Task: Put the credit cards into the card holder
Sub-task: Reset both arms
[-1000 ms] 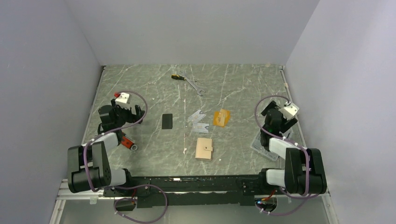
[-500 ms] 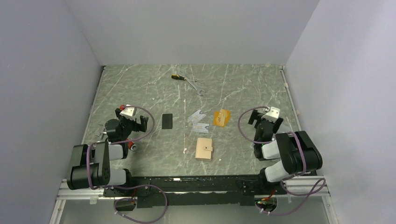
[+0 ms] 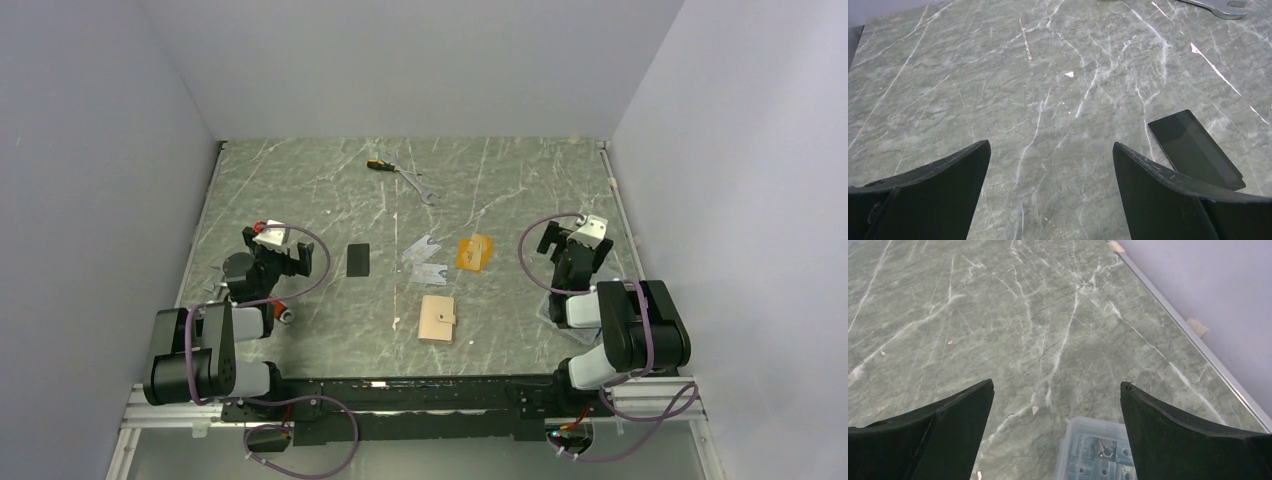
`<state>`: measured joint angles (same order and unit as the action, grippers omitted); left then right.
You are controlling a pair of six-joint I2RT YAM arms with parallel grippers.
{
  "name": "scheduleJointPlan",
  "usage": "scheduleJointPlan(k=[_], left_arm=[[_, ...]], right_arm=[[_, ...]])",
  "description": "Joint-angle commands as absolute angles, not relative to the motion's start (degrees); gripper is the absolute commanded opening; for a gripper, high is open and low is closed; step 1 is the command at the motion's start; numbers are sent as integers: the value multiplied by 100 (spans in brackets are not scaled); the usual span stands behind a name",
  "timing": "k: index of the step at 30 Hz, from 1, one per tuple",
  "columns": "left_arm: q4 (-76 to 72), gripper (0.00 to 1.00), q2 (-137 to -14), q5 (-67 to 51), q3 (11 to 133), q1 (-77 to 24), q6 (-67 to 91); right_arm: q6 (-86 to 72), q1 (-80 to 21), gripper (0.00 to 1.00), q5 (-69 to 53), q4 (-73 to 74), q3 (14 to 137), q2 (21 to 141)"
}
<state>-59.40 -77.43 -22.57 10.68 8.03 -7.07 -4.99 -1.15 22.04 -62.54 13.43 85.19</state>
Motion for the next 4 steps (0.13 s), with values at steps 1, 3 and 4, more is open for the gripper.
scheduleJointPlan(k=[1,3,4], left_arm=[[-6166,99,-7725,-2247,1230,787,-782],[-6206,99,-7727,-2200,1223,763,-784],[-6172,99,-7682,-2198,1200,764,-797]], right_arm=[[-573,-105,100,2105,-6389,1355,8411],[-575,-105,100,2102,-6380,1358,8412],[-573,-105,100,2101,-6384,1360,8406]])
